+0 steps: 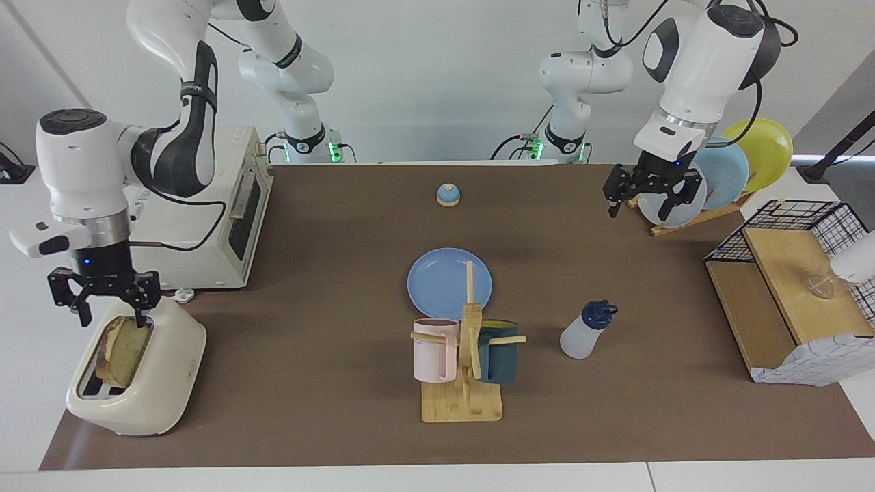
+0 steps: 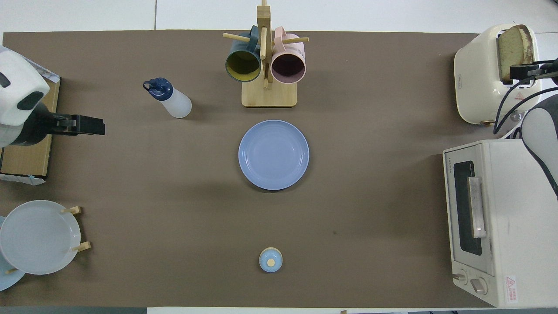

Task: Put bread on plate and add seasoning

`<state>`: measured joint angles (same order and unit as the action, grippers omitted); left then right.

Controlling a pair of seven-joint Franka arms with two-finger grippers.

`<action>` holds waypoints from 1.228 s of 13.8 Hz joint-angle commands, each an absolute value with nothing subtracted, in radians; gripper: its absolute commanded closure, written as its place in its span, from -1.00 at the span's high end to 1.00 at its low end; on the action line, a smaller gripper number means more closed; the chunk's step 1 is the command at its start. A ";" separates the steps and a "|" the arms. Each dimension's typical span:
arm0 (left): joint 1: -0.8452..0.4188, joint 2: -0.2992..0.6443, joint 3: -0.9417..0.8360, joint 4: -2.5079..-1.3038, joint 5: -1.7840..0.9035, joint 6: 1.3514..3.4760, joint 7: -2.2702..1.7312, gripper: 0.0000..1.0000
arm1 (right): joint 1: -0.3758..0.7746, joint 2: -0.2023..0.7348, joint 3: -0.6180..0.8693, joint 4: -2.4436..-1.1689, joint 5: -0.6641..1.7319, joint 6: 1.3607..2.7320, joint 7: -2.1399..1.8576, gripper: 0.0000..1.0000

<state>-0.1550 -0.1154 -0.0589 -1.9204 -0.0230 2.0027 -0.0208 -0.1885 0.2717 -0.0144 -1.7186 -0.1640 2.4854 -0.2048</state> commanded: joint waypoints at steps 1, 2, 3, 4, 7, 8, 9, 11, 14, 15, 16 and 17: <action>-0.219 -0.161 -0.049 -2.069 -0.029 2.170 -0.021 1.00 | -0.195 0.284 -0.008 -1.683 -0.176 2.488 -0.222 0.45; -0.230 -0.172 -0.048 -2.107 -0.029 2.210 -0.025 1.00 | -0.195 0.285 -0.008 -1.681 -0.176 2.484 -0.225 0.28; -0.232 -0.192 -0.048 -2.164 -0.029 2.283 -0.020 1.00 | -0.196 0.285 -0.008 -1.681 -0.178 2.479 -0.233 -0.06; -0.232 -0.207 -0.048 -2.221 -0.029 2.371 -0.020 1.00 | -0.196 0.284 -0.008 -1.681 -0.178 2.471 -0.264 -0.68; -0.236 -0.210 -0.048 -2.360 -0.029 2.615 -0.031 1.00 | -0.196 0.285 -0.008 -1.680 -0.181 2.474 -0.340 -1.00; -0.239 -0.203 -0.048 -2.399 -0.029 2.691 -0.032 1.00 | -0.196 0.291 -0.008 -1.654 -0.195 2.464 -0.365 -1.00; -0.239 -0.189 -0.048 -2.443 -0.029 2.785 -0.034 1.00 | -0.196 0.304 -0.008 -1.614 -0.213 2.427 -0.388 -1.00; -0.239 -0.122 -0.048 -2.517 -0.029 2.996 -0.032 1.00 | -0.192 0.330 0.000 -1.496 -0.219 2.280 -0.426 -1.00; -0.256 -0.002 -0.046 -2.546 -0.031 3.233 -0.031 1.00 | -0.143 0.299 0.008 -1.407 -0.222 2.101 -0.442 -1.00; -0.259 0.033 -0.046 -2.548 -0.031 3.288 -0.031 1.00 | -0.115 0.276 0.009 -1.384 -0.221 2.027 -0.440 -1.00; -0.259 0.052 -0.045 -2.548 -0.032 3.322 -0.029 1.00 | -0.080 0.253 0.009 -1.370 -0.219 1.958 -0.440 -1.00; -0.259 0.063 -0.044 -2.546 -0.034 3.329 -0.029 1.00 | -0.040 0.218 0.011 -1.368 -0.216 1.892 -0.434 -1.00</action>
<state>-0.2405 0.0349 -0.0588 -2.5500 -0.0230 3.2795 -0.0234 -0.0908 0.2672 0.0054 -1.3849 -0.2034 1.9947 -0.4272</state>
